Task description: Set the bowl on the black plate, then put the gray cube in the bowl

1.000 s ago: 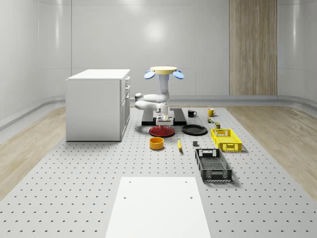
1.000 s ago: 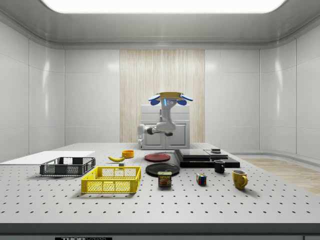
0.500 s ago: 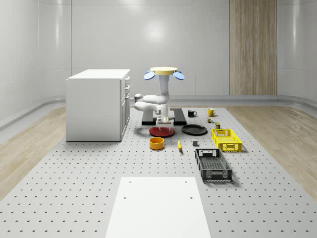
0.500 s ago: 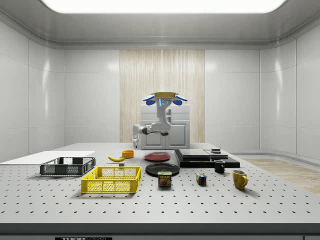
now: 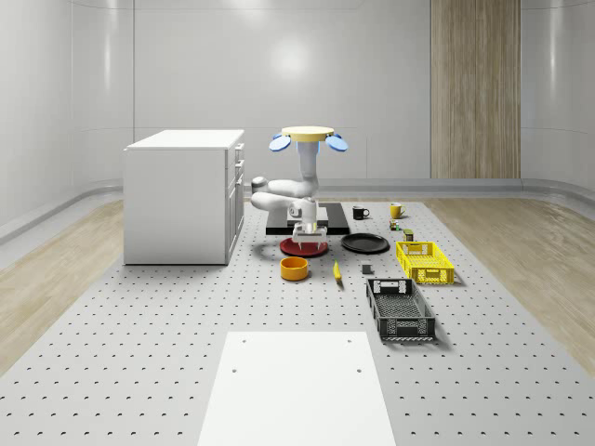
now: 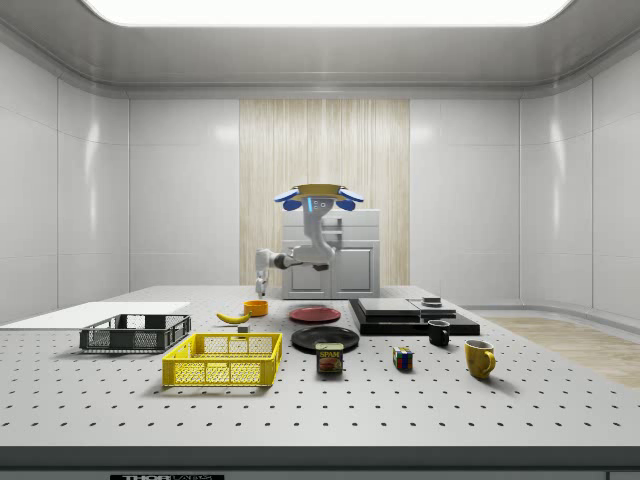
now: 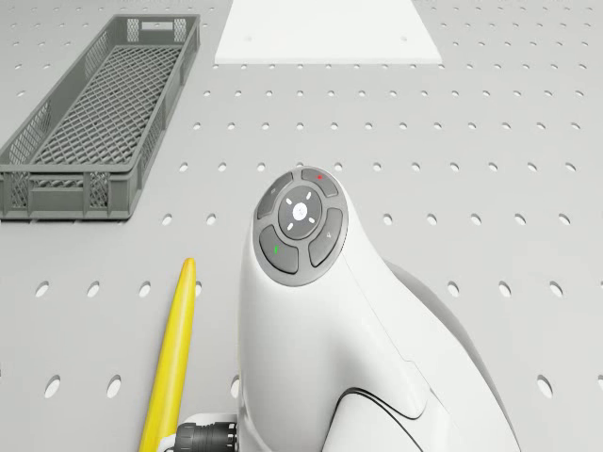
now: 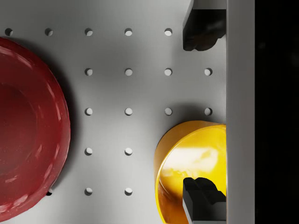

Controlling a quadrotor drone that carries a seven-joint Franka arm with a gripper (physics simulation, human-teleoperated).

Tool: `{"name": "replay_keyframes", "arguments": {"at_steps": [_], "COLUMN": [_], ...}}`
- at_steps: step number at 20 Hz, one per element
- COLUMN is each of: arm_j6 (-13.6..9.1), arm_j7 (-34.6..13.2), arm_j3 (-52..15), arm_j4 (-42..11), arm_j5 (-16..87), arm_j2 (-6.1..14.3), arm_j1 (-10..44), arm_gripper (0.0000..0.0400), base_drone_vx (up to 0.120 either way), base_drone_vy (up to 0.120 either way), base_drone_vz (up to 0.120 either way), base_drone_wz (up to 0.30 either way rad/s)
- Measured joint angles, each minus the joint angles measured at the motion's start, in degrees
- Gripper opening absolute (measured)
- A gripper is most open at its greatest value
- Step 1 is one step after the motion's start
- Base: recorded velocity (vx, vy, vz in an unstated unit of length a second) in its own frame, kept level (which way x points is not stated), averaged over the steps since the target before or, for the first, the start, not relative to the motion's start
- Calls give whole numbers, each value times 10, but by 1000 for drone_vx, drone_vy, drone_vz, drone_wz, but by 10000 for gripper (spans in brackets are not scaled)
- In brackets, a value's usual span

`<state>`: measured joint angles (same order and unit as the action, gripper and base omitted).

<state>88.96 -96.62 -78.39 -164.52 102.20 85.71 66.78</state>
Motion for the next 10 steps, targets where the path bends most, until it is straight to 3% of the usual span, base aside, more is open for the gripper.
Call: {"name": "replay_keyframes", "arguments": {"at_steps": [3,6,7,10], "arm_j6": [2,5,5,9], "arm_j7": [0,-1,-1,-1], "arm_j3": [0,-1,-1,3], "arm_j4": [0,0,0,1], "arm_j5": [-1,-2,-2,0], "arm_j2": [2,5,6,8], "arm_j1": [1,1,1,2], "arm_gripper": [400,400,400,400], "base_drone_vx": [120,120,120,13], "base_drone_vy": [0,-107,0,0], "base_drone_vz": [0,0,0,0], "base_drone_wz": [0,0,0,0]}}
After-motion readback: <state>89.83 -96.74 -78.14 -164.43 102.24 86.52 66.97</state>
